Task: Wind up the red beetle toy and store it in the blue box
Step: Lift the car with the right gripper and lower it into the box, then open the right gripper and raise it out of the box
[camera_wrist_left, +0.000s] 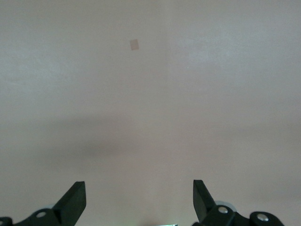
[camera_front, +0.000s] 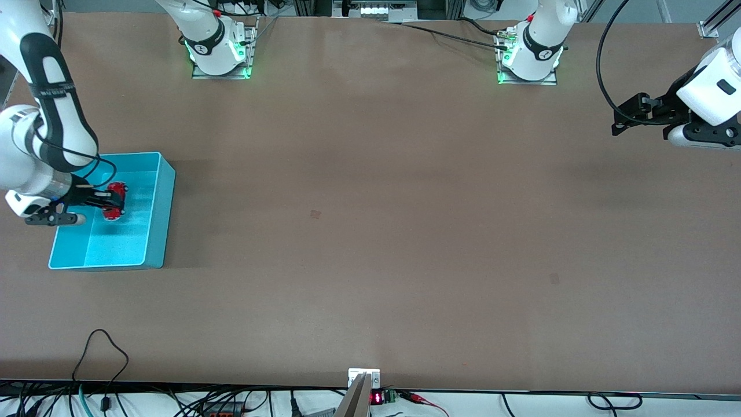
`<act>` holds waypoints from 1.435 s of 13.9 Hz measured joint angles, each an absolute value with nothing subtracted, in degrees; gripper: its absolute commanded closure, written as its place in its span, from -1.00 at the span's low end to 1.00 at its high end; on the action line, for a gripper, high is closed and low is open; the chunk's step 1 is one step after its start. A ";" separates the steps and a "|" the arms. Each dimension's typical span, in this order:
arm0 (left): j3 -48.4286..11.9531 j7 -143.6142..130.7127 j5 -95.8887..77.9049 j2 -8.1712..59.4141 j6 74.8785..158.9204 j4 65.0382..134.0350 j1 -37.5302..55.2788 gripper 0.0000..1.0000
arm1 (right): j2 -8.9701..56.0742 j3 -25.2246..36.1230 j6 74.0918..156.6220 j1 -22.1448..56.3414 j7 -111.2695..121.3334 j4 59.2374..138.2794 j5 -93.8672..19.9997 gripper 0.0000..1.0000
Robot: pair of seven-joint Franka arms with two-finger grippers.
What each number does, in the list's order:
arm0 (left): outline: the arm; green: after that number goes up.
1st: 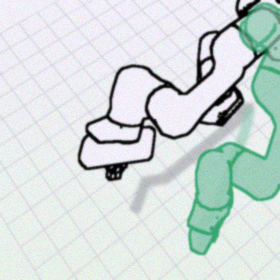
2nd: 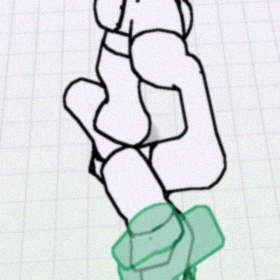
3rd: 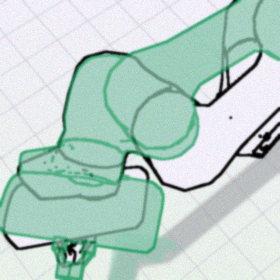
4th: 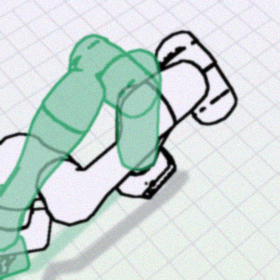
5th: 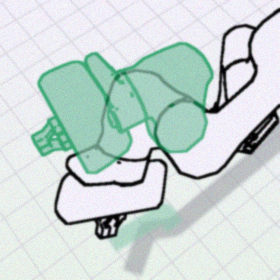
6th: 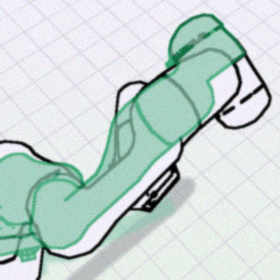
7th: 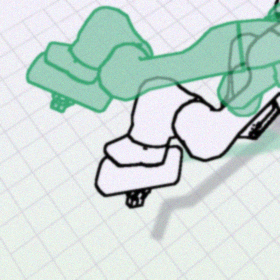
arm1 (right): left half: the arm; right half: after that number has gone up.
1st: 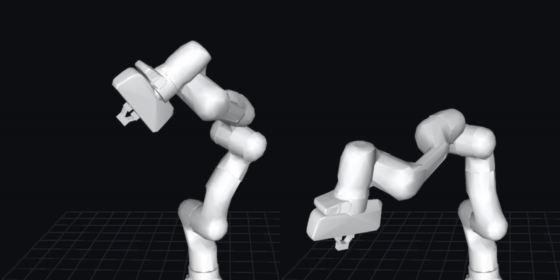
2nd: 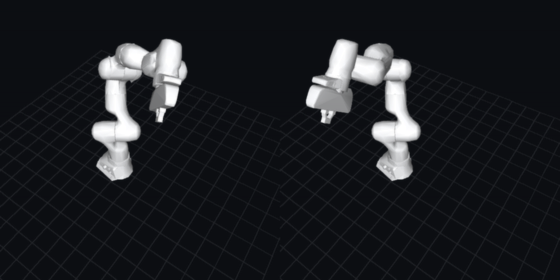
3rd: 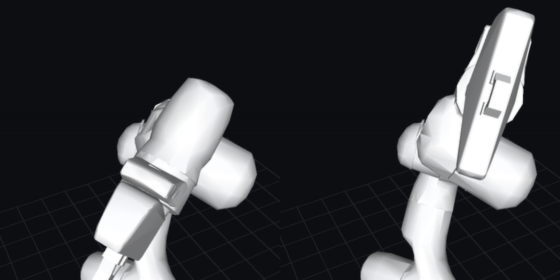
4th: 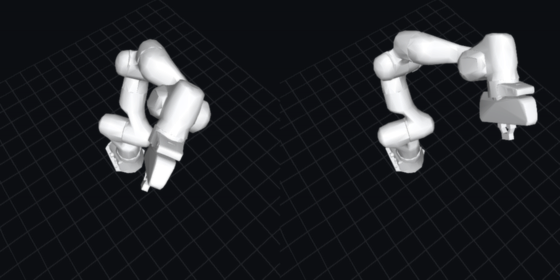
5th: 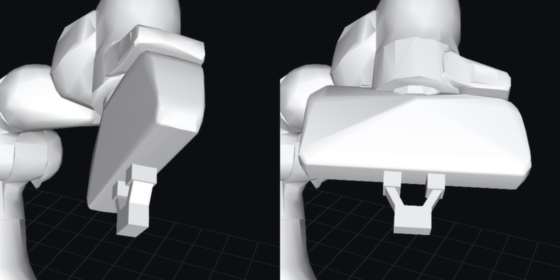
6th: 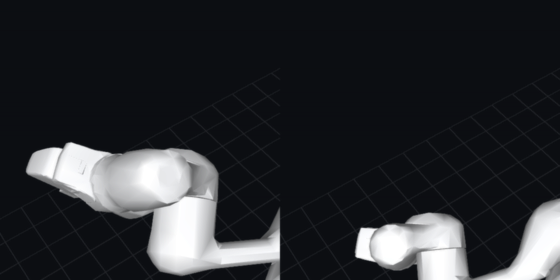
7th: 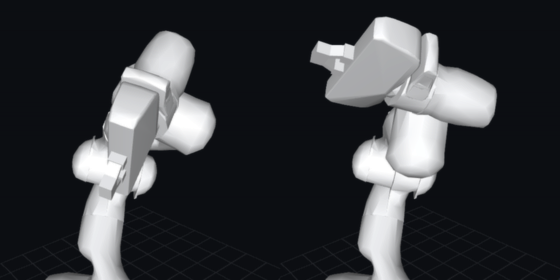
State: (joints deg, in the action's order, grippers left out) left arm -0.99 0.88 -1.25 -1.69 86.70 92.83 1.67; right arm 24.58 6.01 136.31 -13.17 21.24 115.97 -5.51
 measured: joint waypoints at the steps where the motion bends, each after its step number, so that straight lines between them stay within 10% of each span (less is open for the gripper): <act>1: -0.99 0.88 -1.25 -1.69 86.70 92.83 1.67 -1.00 | 25.34 5.77 137.19 -13.06 19.92 115.97 -5.51 0.63; 4: -0.99 0.88 -1.25 -1.69 86.70 92.83 1.67 -1.00 | 28.07 5.50 141.84 -12.96 18.63 116.04 -5.51 0.27; 6: -0.99 0.88 -1.25 -1.68 86.70 92.83 1.67 -1.00 | 29.31 5.42 144.46 -12.91 18.58 116.02 -5.55 -0.99; 12: -0.99 0.88 -1.25 -1.68 86.70 92.82 1.67 -1.00 | 27.48 5.24 142.30 -11.38 16.03 114.87 -5.71 -1.00; 20: -1.02 0.88 -1.25 -1.68 86.70 92.81 1.68 -1.00 | 10.53 4.49 113.66 -2.52 7.56 100.23 -5.73 -1.00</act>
